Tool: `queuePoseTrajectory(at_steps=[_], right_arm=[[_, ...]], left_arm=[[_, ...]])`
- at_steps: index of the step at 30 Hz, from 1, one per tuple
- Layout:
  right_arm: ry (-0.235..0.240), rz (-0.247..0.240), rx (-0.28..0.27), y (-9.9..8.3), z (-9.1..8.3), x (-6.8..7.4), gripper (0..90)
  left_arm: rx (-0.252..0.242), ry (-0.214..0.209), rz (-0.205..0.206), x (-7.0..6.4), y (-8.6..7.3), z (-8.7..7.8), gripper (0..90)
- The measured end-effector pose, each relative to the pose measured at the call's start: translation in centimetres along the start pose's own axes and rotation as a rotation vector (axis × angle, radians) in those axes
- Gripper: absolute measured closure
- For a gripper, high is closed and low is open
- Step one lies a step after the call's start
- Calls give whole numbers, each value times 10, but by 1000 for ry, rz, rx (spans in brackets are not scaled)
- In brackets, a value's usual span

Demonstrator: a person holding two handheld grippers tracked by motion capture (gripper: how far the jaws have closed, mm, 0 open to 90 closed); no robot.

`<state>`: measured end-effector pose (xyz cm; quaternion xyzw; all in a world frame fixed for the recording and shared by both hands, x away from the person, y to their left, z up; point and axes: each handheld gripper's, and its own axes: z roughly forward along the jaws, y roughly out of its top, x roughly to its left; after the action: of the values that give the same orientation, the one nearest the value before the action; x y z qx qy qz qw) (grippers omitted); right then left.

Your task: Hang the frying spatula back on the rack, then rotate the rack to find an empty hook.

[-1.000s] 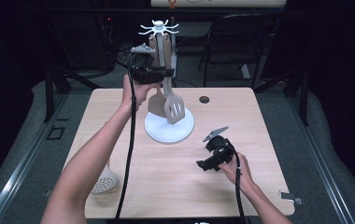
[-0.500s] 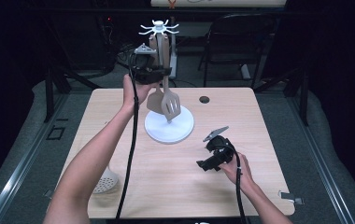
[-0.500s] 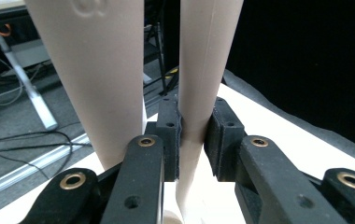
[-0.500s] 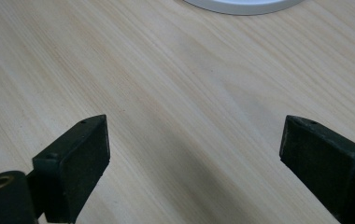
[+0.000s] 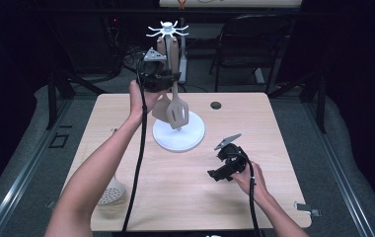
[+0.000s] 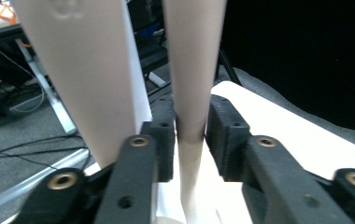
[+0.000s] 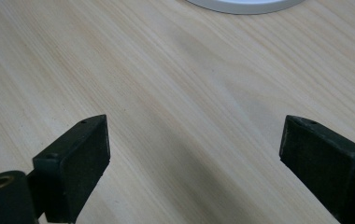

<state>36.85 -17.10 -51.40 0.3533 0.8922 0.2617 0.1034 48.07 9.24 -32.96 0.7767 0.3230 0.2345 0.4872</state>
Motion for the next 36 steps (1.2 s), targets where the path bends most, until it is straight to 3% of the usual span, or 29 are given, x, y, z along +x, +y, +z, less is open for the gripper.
queuePoseTrajectory(at_steps=[5,8,12,14,15,17,24,29,36], right_arm=[[1,2,-11,0,0,1,85],[-4,-5,-5,0,0,2,86],[2,1,-7,0,-1,2,87],[3,0,-5,0,-1,1,87],[3,0,-5,0,-1,1,87],[3,9,-5,-1,0,0,88],[1,8,0,-1,1,-1,90],[-5,0,12,-1,1,-1,91],[-11,-9,16,-1,1,-1,95]], left_arm=[[2,-10,24,-7,-2,-13,553],[0,-33,24,-7,-3,-23,553],[4,-40,35,-5,-6,-33,595],[-4,-31,36,-2,-7,-40,682],[-8,-28,33,0,-7,-43,682],[-21,-13,27,4,-6,-50,761],[-49,45,26,19,2,-68,875],[-59,89,35,27,13,-75,895],[-73,110,35,31,23,-79,898]])
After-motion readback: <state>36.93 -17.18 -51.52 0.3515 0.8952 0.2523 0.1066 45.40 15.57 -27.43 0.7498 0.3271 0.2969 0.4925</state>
